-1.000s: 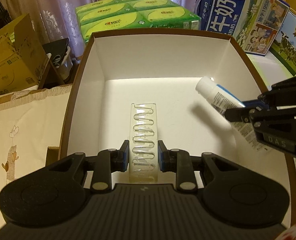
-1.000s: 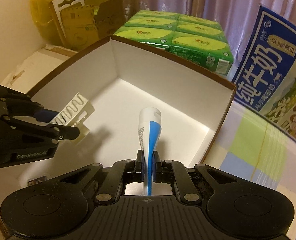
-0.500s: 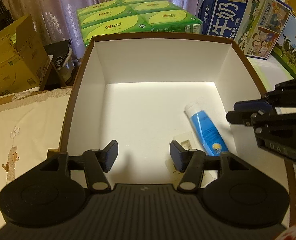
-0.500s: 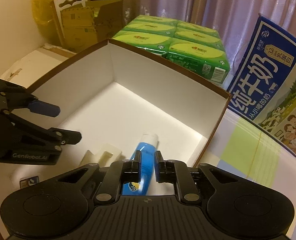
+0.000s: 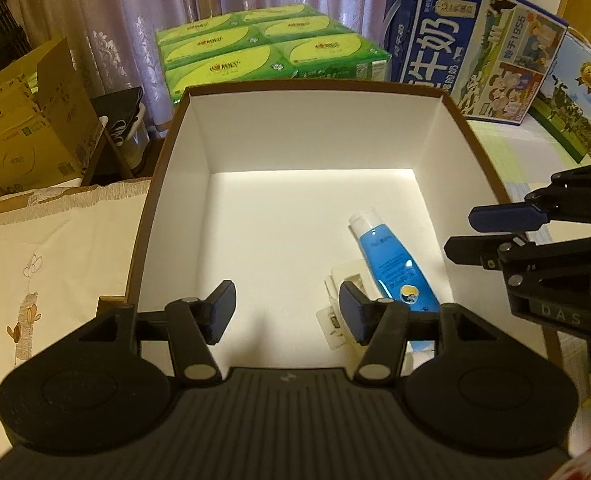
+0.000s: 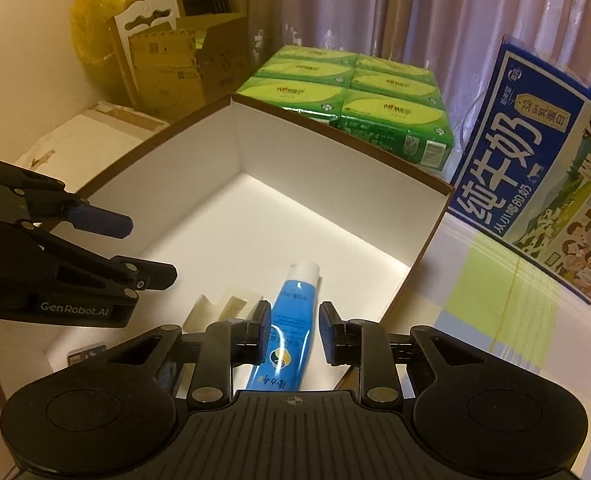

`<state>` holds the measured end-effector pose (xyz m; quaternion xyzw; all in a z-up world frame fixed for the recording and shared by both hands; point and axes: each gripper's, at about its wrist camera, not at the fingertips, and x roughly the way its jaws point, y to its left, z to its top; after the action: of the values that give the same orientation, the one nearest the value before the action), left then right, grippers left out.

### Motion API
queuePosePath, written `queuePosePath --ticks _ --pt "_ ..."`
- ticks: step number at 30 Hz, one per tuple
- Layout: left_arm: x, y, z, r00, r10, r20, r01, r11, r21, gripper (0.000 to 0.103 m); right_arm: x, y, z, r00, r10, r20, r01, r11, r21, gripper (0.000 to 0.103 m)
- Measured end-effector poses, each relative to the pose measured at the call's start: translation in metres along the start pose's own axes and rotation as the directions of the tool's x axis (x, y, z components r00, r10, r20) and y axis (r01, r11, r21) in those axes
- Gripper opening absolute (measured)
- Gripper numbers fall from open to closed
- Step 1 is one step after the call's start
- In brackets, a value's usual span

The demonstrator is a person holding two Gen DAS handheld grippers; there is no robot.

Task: Organize rigid objects
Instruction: 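Withdraw both tools from the shoebox back over the remaining items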

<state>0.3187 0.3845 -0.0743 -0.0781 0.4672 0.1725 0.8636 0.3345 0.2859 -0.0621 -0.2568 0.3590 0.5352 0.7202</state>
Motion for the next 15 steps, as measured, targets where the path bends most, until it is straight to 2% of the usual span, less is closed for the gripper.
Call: queuePosePath --ticks 15 --pt "-0.071 -0.019 -0.025 0.996 -0.006 0.084 0.007 1.000 -0.005 0.054 -0.069 0.007 -0.027 0.995 0.021 0.093 -0.025 0.999 0.036 0.032"
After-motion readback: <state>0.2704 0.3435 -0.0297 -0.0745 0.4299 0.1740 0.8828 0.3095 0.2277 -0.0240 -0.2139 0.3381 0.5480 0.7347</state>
